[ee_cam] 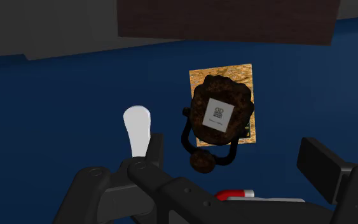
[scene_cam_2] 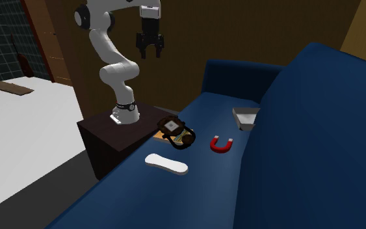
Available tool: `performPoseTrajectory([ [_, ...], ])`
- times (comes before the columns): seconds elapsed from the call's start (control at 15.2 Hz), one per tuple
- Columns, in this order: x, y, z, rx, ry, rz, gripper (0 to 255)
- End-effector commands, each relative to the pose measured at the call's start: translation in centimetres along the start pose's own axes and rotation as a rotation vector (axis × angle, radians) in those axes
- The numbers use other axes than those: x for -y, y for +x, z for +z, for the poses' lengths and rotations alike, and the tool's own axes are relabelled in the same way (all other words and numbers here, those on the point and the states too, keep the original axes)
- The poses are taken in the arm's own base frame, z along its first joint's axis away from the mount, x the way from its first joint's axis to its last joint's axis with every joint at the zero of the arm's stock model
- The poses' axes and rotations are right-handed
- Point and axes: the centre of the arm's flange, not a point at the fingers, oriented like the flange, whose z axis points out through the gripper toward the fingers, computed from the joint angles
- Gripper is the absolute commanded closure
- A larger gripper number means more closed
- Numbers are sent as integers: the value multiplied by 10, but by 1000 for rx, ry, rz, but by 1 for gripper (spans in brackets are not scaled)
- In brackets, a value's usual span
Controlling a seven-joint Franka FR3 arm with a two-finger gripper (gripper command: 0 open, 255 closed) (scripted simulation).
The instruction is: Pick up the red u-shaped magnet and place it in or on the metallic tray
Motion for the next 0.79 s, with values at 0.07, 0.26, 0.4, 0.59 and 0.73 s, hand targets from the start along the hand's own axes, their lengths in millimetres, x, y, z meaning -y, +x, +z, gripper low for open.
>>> performPoseTrajectory([
  [0.07, 1, 9, 10, -3, 3, 0, 0],
  [0.26, 3, 34, 38, -13, 12, 0, 0],
  [0.4, 5, 51, 57, -19, 18, -1, 0],
  [0.59, 8, 78, 85, -28, 27, -1, 0],
  [0.73, 10, 95, 104, -35, 33, -1, 0],
])
